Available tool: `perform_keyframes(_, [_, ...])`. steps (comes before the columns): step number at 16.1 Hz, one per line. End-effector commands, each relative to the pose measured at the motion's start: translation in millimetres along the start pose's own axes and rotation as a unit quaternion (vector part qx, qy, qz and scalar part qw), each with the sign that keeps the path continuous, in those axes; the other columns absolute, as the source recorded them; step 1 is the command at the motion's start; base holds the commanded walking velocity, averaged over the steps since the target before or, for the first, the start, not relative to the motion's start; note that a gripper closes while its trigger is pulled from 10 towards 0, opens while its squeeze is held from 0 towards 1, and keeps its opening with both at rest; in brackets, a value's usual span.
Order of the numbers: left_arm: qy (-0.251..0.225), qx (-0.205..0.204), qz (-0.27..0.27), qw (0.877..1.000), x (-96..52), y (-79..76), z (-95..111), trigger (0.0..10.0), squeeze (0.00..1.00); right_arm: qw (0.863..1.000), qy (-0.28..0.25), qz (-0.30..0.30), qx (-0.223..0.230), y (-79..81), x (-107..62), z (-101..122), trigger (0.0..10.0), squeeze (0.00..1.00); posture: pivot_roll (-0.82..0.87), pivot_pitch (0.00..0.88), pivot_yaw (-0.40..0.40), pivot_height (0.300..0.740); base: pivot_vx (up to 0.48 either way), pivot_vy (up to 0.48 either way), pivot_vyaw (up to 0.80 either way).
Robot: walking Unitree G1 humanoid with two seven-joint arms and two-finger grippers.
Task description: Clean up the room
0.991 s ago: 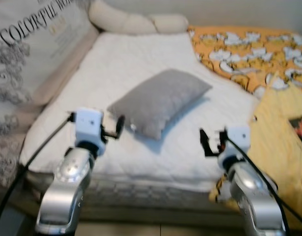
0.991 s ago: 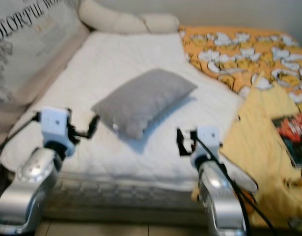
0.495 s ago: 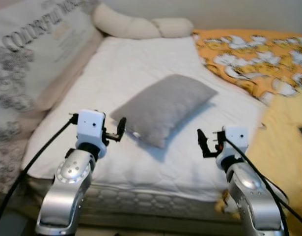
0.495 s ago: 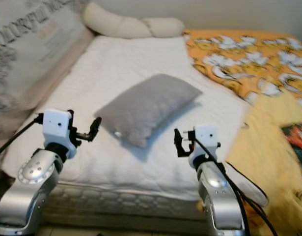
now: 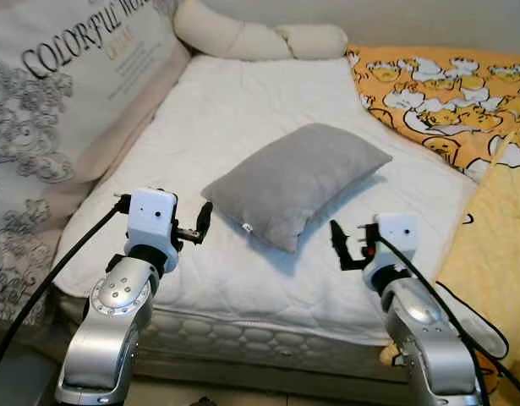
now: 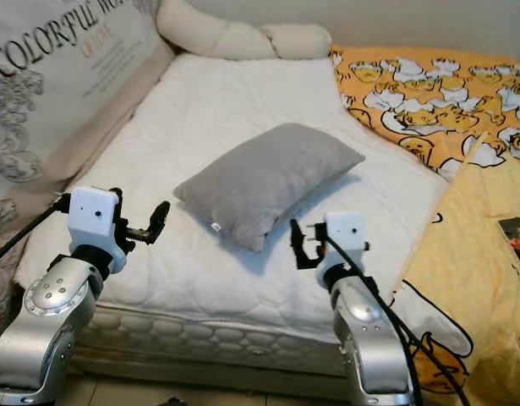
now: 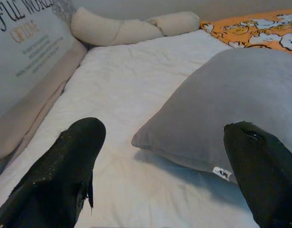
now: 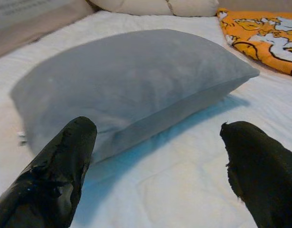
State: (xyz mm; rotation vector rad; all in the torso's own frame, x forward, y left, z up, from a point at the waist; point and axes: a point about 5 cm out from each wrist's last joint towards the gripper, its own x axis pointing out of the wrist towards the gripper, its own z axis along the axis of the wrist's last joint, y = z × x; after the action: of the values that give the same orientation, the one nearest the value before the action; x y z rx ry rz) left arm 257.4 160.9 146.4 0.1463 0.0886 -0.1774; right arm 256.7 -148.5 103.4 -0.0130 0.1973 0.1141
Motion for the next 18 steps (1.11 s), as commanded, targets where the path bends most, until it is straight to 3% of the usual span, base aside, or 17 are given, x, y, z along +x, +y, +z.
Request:
perform_keyframes(1, [0.0, 0.004, -0.001, 1.0, -0.2, 1.7, 0.7, 10.0, 0.0, 1.0, -0.009, 0.003, -0.002, 1.4, 0.5, 3.2, 10.0, 0.0, 0.01, 0.0, 0.016, 0.74, 0.0, 0.0, 0.0])
perform_keyframes(5, [-0.002, 0.002, -0.003, 1.0, -0.2, 1.9, 1.6, 10.0, 0.0, 1.0, -0.013, 0.004, 0.004, 1.0, 1.4, 4.4, 10.0, 0.0, 0.01, 0.0, 0.015, 0.74, 0.282, 0.0, 0.0])
perform_keyframes(7, [-0.002, 0.003, -0.004, 1.0, 0.1, 2.2, 1.6, 10.0, 0.0, 0.999, -0.008, 0.017, -0.036, 3.5, 2.6, 4.5, 10.0, 0.0, 0.01, 0.0, 0.016, 0.74, 0.296, 0.0, 0.4])
perform_keyframes(10, [-0.003, 0.003, -0.004, 1.0, 0.7, 2.7, 1.8, 10.0, 0.0, 1.0, -0.011, 0.008, -0.011, 3.3, 2.8, 4.4, 10.0, 0.0, 0.01, 0.0, 0.016, 0.74, 0.299, 0.0, 0.27])
perform_keyframes(18, [-0.001, 0.005, -0.003, 1.0, 1.2, 4.3, 1.2, 10.0, 0.0, 1.0, -0.013, 0.012, 0.0, 3.8, 5.9, 5.7, 10.0, 0.0, 0.02, 0.0, 0.011, 0.74, 0.296, 0.0, 0.0])
